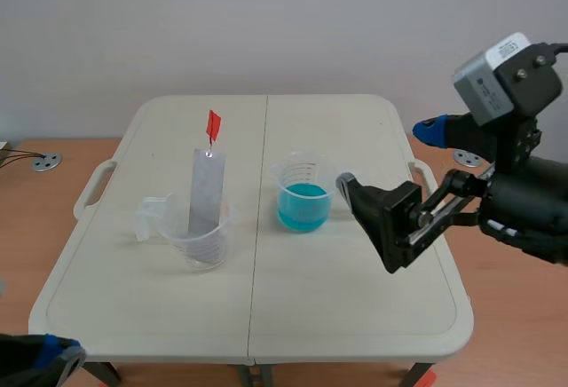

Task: Hold the metal plate by the orange handle, dip it into the blue solution, take it out and point at it, then put the plate back in the beaker on the left.
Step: 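Lift the metal plate out of the left beaker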

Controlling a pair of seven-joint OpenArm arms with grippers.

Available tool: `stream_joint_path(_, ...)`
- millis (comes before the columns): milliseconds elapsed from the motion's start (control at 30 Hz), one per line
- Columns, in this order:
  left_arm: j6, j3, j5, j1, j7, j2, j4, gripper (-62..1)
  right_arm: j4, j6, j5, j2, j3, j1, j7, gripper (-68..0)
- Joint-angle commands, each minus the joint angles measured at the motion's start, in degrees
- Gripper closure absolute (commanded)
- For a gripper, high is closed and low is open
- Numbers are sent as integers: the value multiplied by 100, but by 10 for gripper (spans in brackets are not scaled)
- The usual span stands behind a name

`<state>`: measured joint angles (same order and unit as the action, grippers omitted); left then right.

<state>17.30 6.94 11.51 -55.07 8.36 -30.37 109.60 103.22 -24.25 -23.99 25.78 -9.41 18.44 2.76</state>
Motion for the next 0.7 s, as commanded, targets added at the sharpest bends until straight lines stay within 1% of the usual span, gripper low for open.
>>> stream_joint_path(0, -63, -4, -68, -234, -83, -15, 61, -16, -76, 20, -42, -149, -24, -199, 17, -663)
stream_joint_path(133, -280, -4, -201, -719, -81, -13, 61, -17, -363, 17, 74, -424, -245, -599, 90, -663)
stream_joint_path(200, -306, -4, -225, -949, -83, -15, 61, -17, -496, 17, 160, -520, -404, -813, 105, -663)
stream_joint_path(333, -323, -4, -247, -1362, -81, -15, 61, -17, -758, 20, 181, -643, -772, -1239, 201, -663)
stream_joint_path(467, -531, -4, -326, -1735, -81, -15, 61, -17, -1032, 24, 199, -754, -1126, -1650, 205, -663)
stream_joint_path(600, -634, -4, -326, -2031, -81, -13, 59, -17, -1333, 66, 306, -887, -1370, -2000, 205, -663)
stream_joint_path(667, -664, -4, -326, -2037, -83, -15, 59, -17, -1550, 66, 330, -977, -1467, -2173, 208, -663)
